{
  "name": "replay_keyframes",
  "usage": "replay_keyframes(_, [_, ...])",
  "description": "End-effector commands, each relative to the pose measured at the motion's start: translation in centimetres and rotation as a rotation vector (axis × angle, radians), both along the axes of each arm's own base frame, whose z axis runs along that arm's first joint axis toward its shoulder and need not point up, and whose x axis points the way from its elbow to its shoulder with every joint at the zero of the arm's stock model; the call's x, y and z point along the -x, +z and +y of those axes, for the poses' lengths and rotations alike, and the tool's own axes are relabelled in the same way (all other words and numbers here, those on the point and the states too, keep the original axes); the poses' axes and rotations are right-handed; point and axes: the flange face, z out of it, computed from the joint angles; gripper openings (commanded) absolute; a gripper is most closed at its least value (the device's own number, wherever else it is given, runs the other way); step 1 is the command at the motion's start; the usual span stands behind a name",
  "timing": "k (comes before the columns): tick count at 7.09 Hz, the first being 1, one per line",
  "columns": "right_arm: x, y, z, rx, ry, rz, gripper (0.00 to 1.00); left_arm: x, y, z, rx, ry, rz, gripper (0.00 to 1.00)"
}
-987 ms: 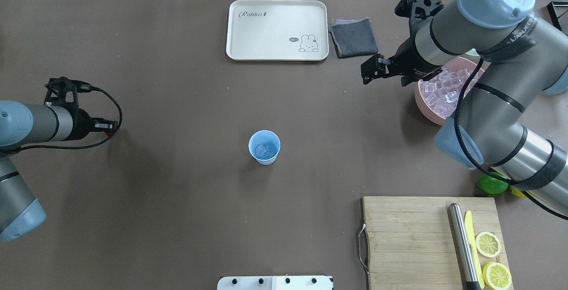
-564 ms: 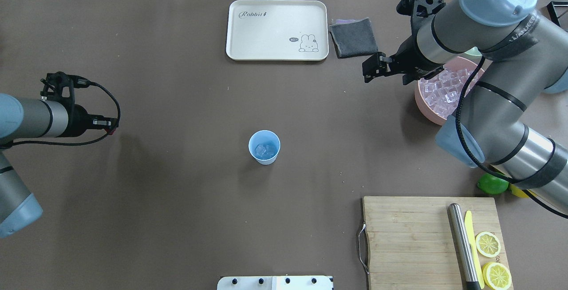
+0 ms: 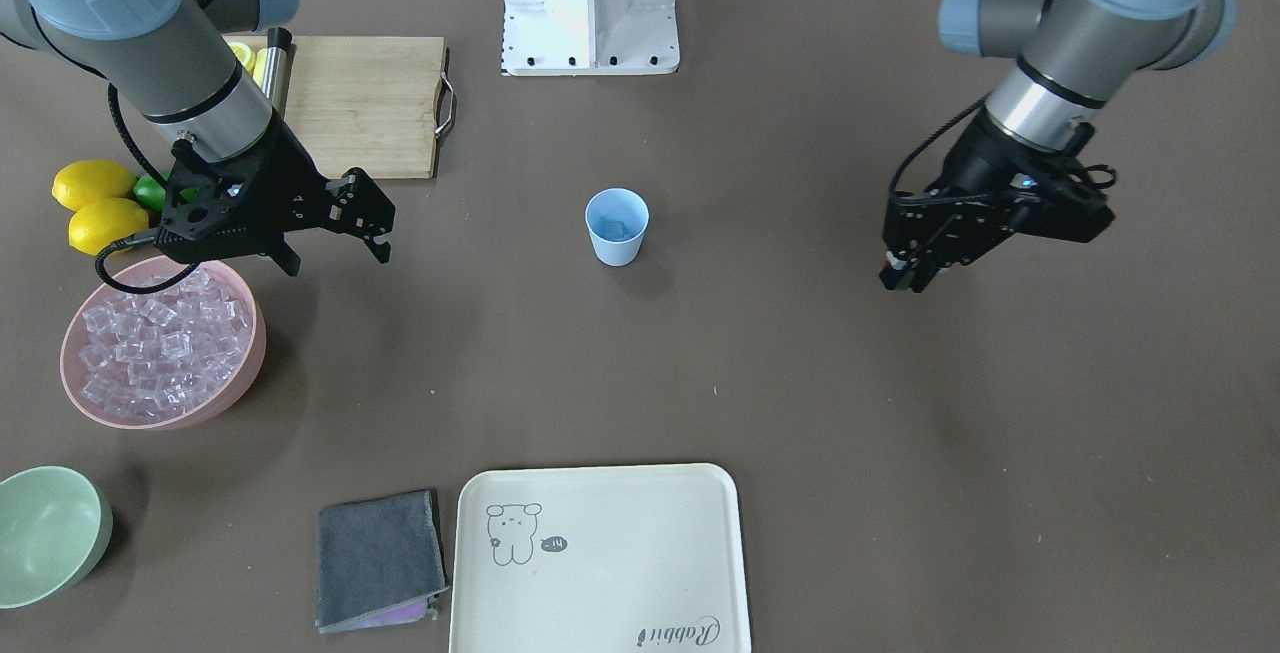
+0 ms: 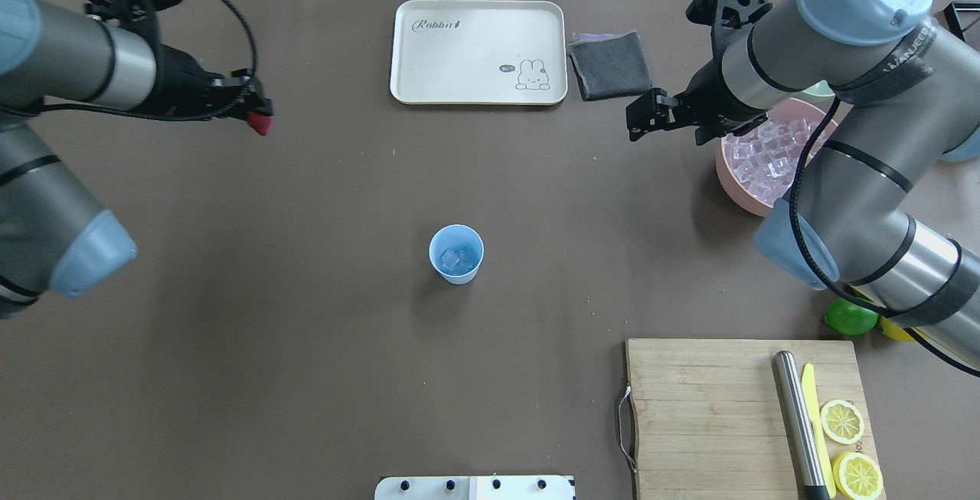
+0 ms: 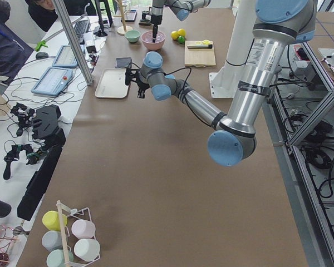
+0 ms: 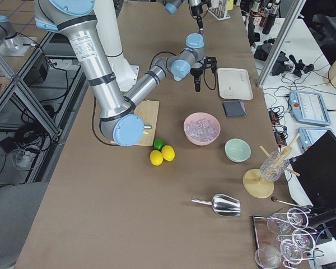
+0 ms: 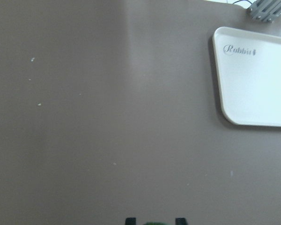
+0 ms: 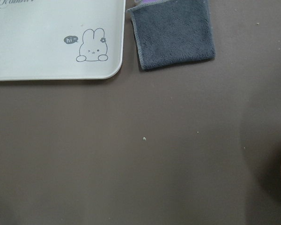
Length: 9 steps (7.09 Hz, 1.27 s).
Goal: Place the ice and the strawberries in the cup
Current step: 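Carry the strawberry with the left gripper over the blue cup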
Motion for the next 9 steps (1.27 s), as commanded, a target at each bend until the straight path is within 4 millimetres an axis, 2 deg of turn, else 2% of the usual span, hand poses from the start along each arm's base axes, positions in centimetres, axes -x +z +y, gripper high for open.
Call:
replay_keyframes(1, [-0.1, -0.4, 0.1, 0.001, 0.008, -0.007, 1.00, -9.8, -9.7, 4.2, 0.080, -0.043, 0.026, 0.00])
replay_keyframes(2, [-0.1, -0.5, 0.1, -0.001, 0.008, -0.008, 0.99, -14.7, -10.3, 8.4, 0.058, -0.048, 0.016, 0.00])
replay_keyframes(3, [-0.2, -0.4, 0.1, 0.001, 0.009, -0.005, 0.99, -17.1, -11.0, 10.8, 0.039, -0.023, 0.019, 0.00])
replay_keyframes(5, [-0.2, -0.3, 0.1, 0.001, 0.012, -0.003, 1.00, -19.2, -10.8, 12.9, 0.025, -0.012, 0.010, 0.00])
replay_keyframes(7, [-0.3, -0.2, 0.2, 0.002, 0.012, -0.002, 1.00, -20.1, -10.4, 13.3, 0.024, -0.007, -0.004, 0.00])
replay_keyframes(8, [-0.3, -0.1, 0.2, 0.004, 0.012, 0.000, 1.00, -20.9, -10.2, 14.2, 0.026, 0.011, -0.008, 0.00])
replay_keyframes(9, [-0.4, 0.0, 0.2, 0.006, 0.012, 0.001, 1.00, -20.9, -10.2, 14.3, 0.025, 0.011, -0.009, 0.00])
